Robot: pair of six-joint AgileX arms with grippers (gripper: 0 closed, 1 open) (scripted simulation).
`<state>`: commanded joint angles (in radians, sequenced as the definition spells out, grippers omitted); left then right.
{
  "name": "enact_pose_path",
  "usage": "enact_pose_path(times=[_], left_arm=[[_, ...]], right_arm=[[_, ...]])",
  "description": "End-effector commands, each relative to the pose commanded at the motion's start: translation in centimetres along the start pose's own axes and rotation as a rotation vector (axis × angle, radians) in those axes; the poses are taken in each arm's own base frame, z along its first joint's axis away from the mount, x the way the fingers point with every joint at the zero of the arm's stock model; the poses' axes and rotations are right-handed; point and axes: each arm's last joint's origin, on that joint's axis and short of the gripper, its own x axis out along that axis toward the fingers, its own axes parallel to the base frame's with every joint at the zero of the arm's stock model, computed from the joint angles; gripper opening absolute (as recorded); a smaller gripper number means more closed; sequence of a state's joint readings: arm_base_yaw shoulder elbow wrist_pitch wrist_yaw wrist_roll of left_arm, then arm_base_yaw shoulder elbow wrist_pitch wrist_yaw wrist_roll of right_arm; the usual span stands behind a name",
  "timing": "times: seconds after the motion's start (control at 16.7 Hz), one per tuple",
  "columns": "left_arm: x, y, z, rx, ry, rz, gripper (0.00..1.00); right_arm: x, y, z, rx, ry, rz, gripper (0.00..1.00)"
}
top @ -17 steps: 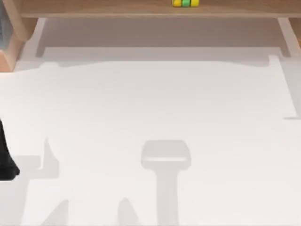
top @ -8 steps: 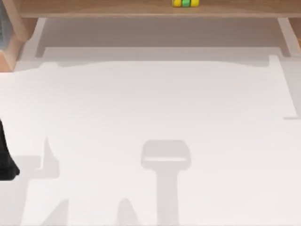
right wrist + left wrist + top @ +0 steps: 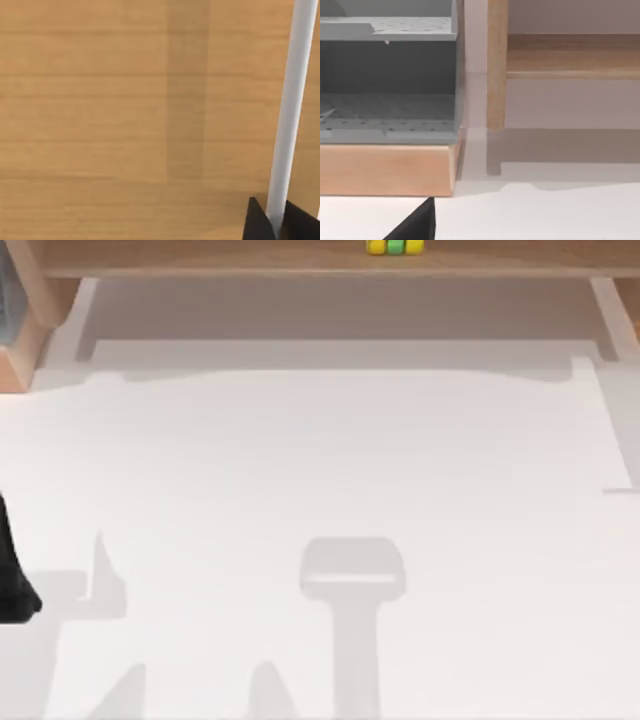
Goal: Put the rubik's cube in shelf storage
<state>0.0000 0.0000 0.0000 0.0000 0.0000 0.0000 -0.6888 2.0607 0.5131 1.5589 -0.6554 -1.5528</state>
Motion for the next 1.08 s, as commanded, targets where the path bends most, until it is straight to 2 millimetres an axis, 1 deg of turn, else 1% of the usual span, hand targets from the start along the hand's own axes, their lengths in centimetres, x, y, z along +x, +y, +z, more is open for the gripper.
enact_pose_path(times=[0.54,0.66,0.84,0.96,1.08], left_arm=[[0.0,0.0,0.0,0.0,0.0,0.0,1.0],[0.0,0.0,0.0,0.0,0.0,0.0,1.0],[0.0,0.0,0.0,0.0,0.0,0.0,1.0],[0.0,0.0,0.0,0.0,0.0,0.0,1.0],[0.0,0.0,0.0,0.0,0.0,0.0,1.0]], right_arm=[[0.1,0.1,0.0,0.005,0.002,0.005,0.0],[1.2,0.3,0.1,0.009,0.003,0.013,0.0],[4.0,0.0,-0.4,0.001,0.002,-0.003,0.0],[5.7,0.0,-0.2,0.003,0.003,-0.001,0.0],[6.3,0.1,0.0,0.005,0.002,0.004,0.0]])
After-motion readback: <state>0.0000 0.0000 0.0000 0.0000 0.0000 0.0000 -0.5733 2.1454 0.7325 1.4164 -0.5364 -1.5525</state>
